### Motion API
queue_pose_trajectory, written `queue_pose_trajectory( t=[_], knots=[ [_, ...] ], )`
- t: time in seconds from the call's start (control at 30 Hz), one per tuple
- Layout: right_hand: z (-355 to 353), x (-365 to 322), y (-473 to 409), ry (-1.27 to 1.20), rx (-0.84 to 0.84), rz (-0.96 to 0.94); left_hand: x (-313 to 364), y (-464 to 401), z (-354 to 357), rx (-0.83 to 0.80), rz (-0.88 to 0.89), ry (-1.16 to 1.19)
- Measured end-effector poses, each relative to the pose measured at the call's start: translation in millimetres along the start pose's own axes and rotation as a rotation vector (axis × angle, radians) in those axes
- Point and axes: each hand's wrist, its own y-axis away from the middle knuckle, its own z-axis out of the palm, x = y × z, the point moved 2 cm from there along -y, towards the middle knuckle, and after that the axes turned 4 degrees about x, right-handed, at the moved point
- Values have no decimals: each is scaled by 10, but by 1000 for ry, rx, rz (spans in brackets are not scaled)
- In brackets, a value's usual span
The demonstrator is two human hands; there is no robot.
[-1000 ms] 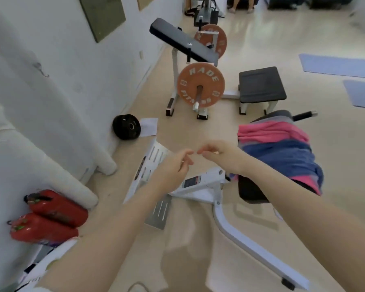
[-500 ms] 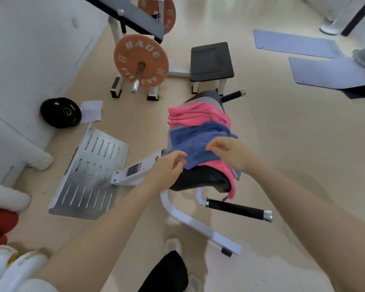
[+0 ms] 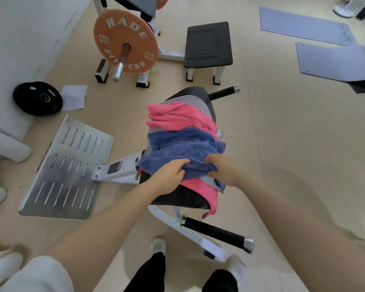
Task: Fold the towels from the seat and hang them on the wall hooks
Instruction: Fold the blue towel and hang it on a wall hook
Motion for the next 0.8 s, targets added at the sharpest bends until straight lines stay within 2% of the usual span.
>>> queue_pose_trajectory(
  t=[0.07,0.3,0.5,0.63,0.8],
  knots=[
    [46,91,-110,63,-45,-25,-35,-73,121,0,-33,-38],
    [167,377,-426,38,-16,-147,33,-174,392,233,-171,-119],
    [-144,531,-422,-184,-2,-343,355,-70,813,452,-418,-158],
    [-311,495,-253,-290,-50,-389,540,-37,894,533,-461,-61],
    [-474,447,-57,-531,-118,-405,709,70,889,593,-490,-101]
  ],
)
